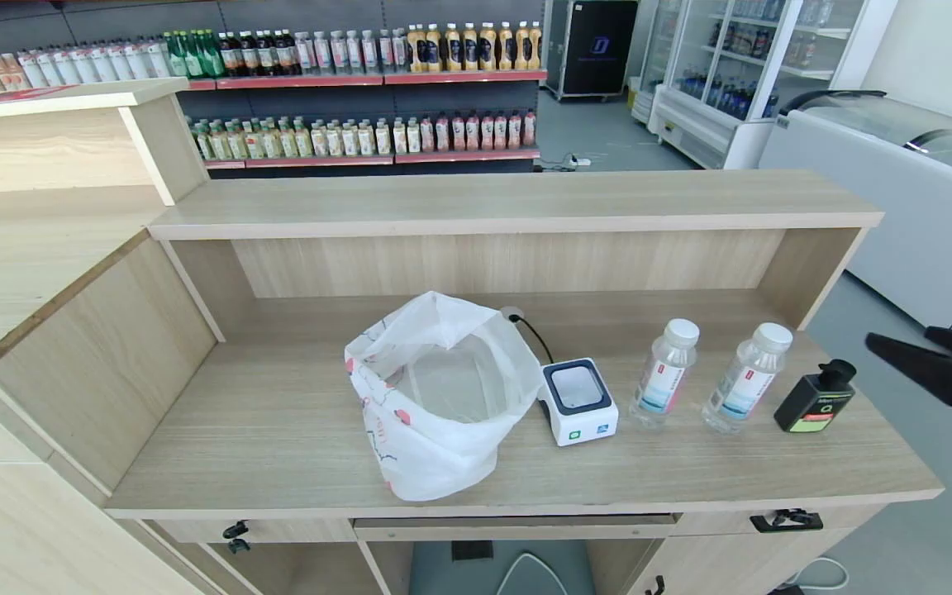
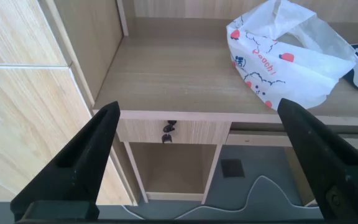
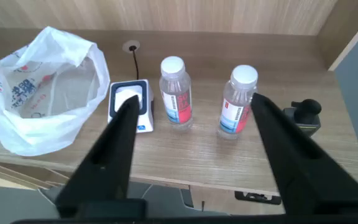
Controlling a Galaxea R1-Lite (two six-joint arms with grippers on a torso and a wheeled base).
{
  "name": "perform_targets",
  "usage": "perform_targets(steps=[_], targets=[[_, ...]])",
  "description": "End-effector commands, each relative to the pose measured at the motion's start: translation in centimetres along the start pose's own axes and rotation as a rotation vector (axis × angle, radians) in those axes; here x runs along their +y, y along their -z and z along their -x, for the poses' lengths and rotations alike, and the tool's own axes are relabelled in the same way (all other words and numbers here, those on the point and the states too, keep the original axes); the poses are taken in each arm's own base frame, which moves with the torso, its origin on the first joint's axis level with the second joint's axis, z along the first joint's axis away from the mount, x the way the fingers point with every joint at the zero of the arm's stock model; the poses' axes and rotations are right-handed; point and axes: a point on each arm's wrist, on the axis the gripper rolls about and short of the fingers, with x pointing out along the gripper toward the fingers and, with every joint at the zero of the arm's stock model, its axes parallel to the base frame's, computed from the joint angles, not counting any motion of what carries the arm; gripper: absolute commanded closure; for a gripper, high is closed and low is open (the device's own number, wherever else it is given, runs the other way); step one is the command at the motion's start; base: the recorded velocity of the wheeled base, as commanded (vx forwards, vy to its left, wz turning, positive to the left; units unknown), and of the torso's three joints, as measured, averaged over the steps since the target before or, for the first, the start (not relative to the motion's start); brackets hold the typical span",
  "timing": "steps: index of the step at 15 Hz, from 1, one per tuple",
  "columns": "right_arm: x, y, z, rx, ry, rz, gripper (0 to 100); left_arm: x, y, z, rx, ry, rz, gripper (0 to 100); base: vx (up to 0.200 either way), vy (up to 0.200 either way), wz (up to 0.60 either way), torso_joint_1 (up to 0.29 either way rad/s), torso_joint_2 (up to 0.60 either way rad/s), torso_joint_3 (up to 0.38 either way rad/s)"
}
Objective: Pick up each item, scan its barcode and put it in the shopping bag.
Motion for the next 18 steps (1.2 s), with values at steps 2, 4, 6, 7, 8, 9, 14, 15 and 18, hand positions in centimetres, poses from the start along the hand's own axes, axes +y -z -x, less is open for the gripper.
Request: perform_targets(steps=[2,4,6,7,8,9,14,15,18], targets=[[-1.5,5.7,-6.8,0.202,0.007,-0.029,0,0.0,0.0,0.0,-0.001,0.0,0.0,0,0.0,0.0,0.0,0.0,0.0,0.0],[-1.7,6.8,-8.2,0.206,-0.014,-0.015,0,0.0,0.0,0.0,-0.001,0.0,0.0,0,0.0,0.0,0.0,0.0,0.0,0.0],[-1.7,8.3,-8.8,0.265,-0.023,0.03,0,0.0,0.0,0.0,-0.001,0.0,0.0,0,0.0,0.0,0.0,0.0,0.0,0.0],[-2.1,8.8,-9.1,0.28,-0.012,0.034,0,0.0,0.0,0.0,-0.001,0.0,0.0,0,0.0,0.0,0.0,0.0,0.0,0.0],[-2.4,9.5,-9.6,0.29,-0.001,0.045,0,0.0,0.0,0.0,-0.001,0.0,0.0,0,0.0,0.0,0.0,0.0,0.0,0.0],[-2.6,9.9,-10.0,0.284,0.002,0.057,0,0.0,0.0,0.0,-0.001,0.0,0.0,0,0.0,0.0,0.0,0.0,0.0,0.0],[-3.2,12.0,-12.4,0.256,0.008,0.072,0,0.0,0.0,0.0,-0.001,0.0,0.0,0,0.0,0.0,0.0,0.0,0.0,0.0],[-3.1,12.4,-12.7,0.267,0.001,0.07,0,0.0,0.0,0.0,-0.001,0.0,0.0,0,0.0,0.0,0.0,0.0,0.0,0.0],[-2.8,12.8,-14.6,0.215,-0.02,0.074,0,0.0,0.0,0.0,-0.001,0.0,0.0,0,0.0,0.0,0.0,0.0,0.0,0.0]])
